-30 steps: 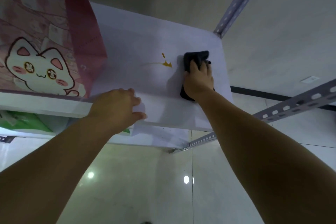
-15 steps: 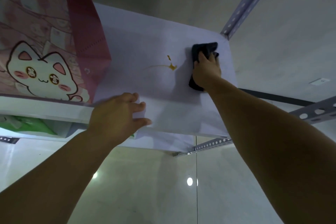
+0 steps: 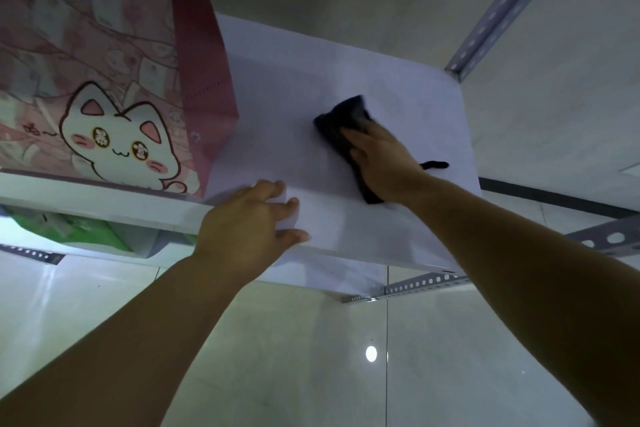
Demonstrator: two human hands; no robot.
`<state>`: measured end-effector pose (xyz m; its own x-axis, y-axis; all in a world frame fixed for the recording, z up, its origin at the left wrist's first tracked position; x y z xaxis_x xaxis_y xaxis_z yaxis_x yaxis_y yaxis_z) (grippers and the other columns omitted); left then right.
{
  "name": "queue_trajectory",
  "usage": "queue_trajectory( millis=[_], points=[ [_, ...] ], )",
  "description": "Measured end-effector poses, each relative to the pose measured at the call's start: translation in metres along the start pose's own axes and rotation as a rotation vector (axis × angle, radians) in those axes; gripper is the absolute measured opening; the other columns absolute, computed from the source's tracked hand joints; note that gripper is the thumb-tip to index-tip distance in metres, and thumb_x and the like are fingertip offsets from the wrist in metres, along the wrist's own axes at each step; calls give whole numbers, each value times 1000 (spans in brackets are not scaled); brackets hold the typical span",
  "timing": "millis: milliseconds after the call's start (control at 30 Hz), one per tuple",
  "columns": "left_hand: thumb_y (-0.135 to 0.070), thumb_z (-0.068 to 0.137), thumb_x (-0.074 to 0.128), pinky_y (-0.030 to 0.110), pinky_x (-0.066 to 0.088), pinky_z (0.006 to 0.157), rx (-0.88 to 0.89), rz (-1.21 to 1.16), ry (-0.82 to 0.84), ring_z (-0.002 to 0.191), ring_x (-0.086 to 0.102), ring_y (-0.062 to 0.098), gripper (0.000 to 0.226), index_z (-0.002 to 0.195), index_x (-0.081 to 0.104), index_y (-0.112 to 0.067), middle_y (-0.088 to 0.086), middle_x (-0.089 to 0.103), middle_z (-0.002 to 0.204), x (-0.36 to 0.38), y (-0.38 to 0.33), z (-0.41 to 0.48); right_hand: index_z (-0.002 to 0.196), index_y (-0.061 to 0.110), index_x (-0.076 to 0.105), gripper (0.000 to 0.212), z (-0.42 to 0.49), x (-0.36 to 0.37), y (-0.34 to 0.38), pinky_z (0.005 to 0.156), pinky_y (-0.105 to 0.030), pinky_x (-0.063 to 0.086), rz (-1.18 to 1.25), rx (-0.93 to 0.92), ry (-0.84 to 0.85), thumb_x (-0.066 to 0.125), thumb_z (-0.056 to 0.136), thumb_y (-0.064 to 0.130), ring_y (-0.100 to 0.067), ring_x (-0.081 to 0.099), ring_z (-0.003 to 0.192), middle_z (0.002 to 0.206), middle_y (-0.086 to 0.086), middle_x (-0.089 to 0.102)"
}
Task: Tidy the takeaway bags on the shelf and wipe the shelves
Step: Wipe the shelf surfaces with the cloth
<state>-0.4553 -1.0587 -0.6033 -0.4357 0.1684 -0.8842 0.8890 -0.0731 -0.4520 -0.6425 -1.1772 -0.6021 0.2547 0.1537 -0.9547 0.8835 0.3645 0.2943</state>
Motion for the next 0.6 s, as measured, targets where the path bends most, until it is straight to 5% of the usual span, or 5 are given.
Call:
queue_trajectory(
  millis=[133,300,400,500,600],
  points=[
    [-58,77,60,29,34,106,-5,-16,-3,131,36,10,55,126,57,-35,-14,36,146,2,1,1,144,23,33,47,22,0,13,115,-35,14,-13,170,-19,37,98,21,-32,13,142,155,-7,20],
    [-47,85,57,30,28,108,73,-1,-15,137,30,18,50,129,56,-24,-2,37,148,8,-2,-7,139,22,42,44,0,24,86,110,-25,10,144,-212,-2,43,96,14,-27,19,140,151,-4,31],
    [-31,82,68,33,40,100,65,-5,-104,125,49,22,34,113,69,-16,5,53,135,-2,1,-20,137,22,46,41,-16,16,66,106,-18,11,149,-237,11,43,97,15,-26,27,137,149,-3,35],
    [-13,72,79,48,53,79,122,48,-206,98,65,34,18,89,76,-9,17,67,110,-8,4,-32,139,24,43,41,-17,10,32,109,-27,18,117,-66,32,40,98,17,-27,29,135,151,-1,32],
    [-14,76,76,50,56,73,104,60,-210,93,65,37,13,88,77,-9,17,69,105,-11,6,-36,142,26,38,44,-9,7,22,108,-28,20,90,149,-18,39,98,20,-27,27,137,152,0,28]
  ],
)
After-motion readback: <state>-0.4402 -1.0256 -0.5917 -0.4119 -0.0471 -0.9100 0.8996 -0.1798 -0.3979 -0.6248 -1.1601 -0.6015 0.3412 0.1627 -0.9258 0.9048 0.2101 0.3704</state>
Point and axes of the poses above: each hand's wrist, its own z-axis towards the middle knuckle, its own x-axis out of the palm, y = z × x, the point moved 4 cm from there along z, towards the middle knuckle
